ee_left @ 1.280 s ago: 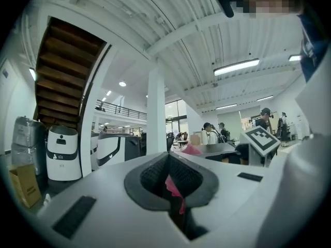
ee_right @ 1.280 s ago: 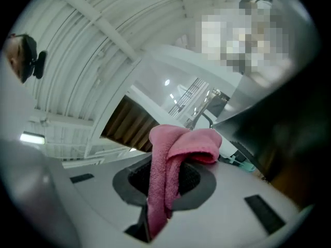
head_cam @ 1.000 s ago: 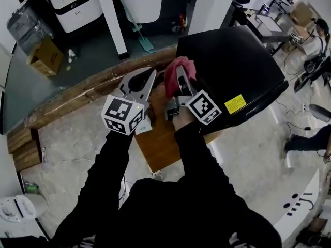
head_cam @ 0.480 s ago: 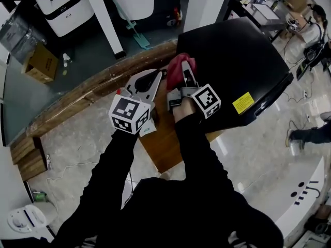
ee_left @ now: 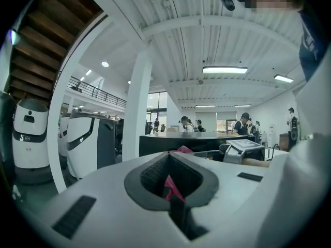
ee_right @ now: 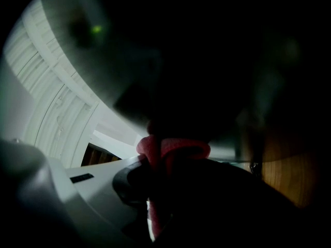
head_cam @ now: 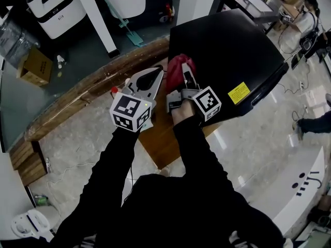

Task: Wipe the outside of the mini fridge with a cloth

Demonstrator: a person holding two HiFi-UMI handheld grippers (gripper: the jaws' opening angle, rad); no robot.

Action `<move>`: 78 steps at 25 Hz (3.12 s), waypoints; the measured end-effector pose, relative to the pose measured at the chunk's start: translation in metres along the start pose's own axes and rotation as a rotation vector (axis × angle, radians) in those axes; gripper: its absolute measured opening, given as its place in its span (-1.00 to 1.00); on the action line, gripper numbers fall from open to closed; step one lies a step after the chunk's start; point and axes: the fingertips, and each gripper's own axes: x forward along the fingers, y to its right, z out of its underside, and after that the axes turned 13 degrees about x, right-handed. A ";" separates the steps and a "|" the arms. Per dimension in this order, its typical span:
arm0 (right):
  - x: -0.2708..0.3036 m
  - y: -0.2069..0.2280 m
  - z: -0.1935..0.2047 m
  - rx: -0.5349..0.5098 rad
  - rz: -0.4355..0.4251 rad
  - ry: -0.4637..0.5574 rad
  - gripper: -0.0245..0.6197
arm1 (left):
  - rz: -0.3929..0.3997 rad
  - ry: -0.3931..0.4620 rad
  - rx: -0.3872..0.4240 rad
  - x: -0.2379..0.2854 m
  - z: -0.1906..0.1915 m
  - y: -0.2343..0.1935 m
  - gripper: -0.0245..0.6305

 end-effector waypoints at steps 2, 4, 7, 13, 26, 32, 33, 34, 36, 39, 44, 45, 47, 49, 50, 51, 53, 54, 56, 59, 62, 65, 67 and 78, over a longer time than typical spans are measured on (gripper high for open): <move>-0.015 0.003 -0.004 0.008 0.023 0.019 -0.75 | 0.009 0.003 -0.003 -0.001 0.000 0.007 -0.91; -0.029 0.007 -0.008 0.020 0.058 0.039 -0.75 | 0.019 0.004 -0.007 -0.001 0.000 0.015 -0.91; -0.046 0.008 -0.014 0.027 0.067 0.062 -0.75 | 0.041 0.004 -0.010 0.001 0.001 0.029 -0.91; -0.084 0.011 -0.027 0.041 0.068 0.079 -0.75 | 0.075 0.002 -0.033 0.005 0.010 0.065 -0.91; -0.176 0.007 -0.057 0.077 0.093 0.108 -0.75 | 0.082 -0.016 -0.050 -0.010 0.008 0.158 -0.91; -0.202 0.003 -0.063 0.074 0.081 0.098 -0.75 | 0.061 -0.014 -0.044 -0.029 -0.004 0.186 -0.91; -0.205 0.002 -0.065 0.073 0.077 0.087 -0.75 | 0.058 -0.016 -0.038 -0.031 -0.008 0.190 -0.91; -0.207 0.002 -0.068 0.073 0.071 0.078 -0.75 | 0.055 -0.017 -0.032 -0.033 -0.011 0.194 -0.91; -0.211 0.000 -0.071 0.071 0.060 0.067 -0.75 | 0.050 -0.017 -0.020 -0.038 -0.017 0.199 -0.91; -0.217 -0.003 -0.071 0.065 0.049 0.052 -0.75 | 0.032 -0.020 -0.013 -0.049 -0.018 0.203 -0.91; -0.221 -0.006 -0.056 0.045 0.019 -0.009 -0.75 | -0.007 -0.023 -0.002 -0.070 -0.009 0.190 -0.91; -0.220 -0.009 -0.051 0.031 0.016 -0.017 -0.75 | -0.016 -0.020 0.004 -0.072 -0.007 0.185 -0.91; -0.215 -0.012 -0.040 0.006 0.014 -0.028 -0.75 | -0.035 -0.010 0.015 -0.071 0.000 0.172 -0.91; -0.204 -0.008 -0.025 0.003 0.019 -0.039 -0.75 | -0.041 0.000 0.026 -0.068 0.008 0.156 -0.91; -0.197 -0.003 -0.017 0.007 0.024 -0.043 -0.75 | -0.038 0.003 0.030 -0.066 0.013 0.146 -0.91; -0.189 0.003 -0.008 0.010 0.031 -0.047 -0.75 | -0.033 0.007 0.030 -0.064 0.019 0.136 -0.91; -0.171 0.016 0.007 0.008 0.047 -0.050 -0.75 | -0.018 0.018 0.023 -0.057 0.031 0.114 -0.91; -0.161 0.024 0.012 0.007 0.058 -0.045 -0.75 | -0.007 0.025 0.018 -0.052 0.036 0.104 -0.91; -0.141 0.043 0.015 0.008 0.096 -0.022 -0.75 | 0.017 0.030 0.013 -0.042 0.049 0.085 -0.91; -0.112 0.070 0.021 0.005 0.136 -0.010 -0.75 | 0.055 0.016 0.020 -0.027 0.075 0.063 -0.91; -0.083 0.096 0.035 0.029 0.151 -0.015 -0.75 | 0.068 -0.018 0.019 -0.016 0.101 0.036 -0.91; -0.056 0.124 0.041 0.055 0.179 -0.021 -0.75 | 0.106 -0.030 0.014 0.001 0.118 0.019 -0.91; -0.042 0.143 0.042 0.067 0.198 -0.023 -0.75 | 0.137 -0.031 0.017 0.012 0.128 0.014 -0.91; 0.013 0.229 0.042 0.127 0.317 -0.016 -0.75 | 0.216 -0.079 -0.033 0.048 0.179 -0.005 -0.91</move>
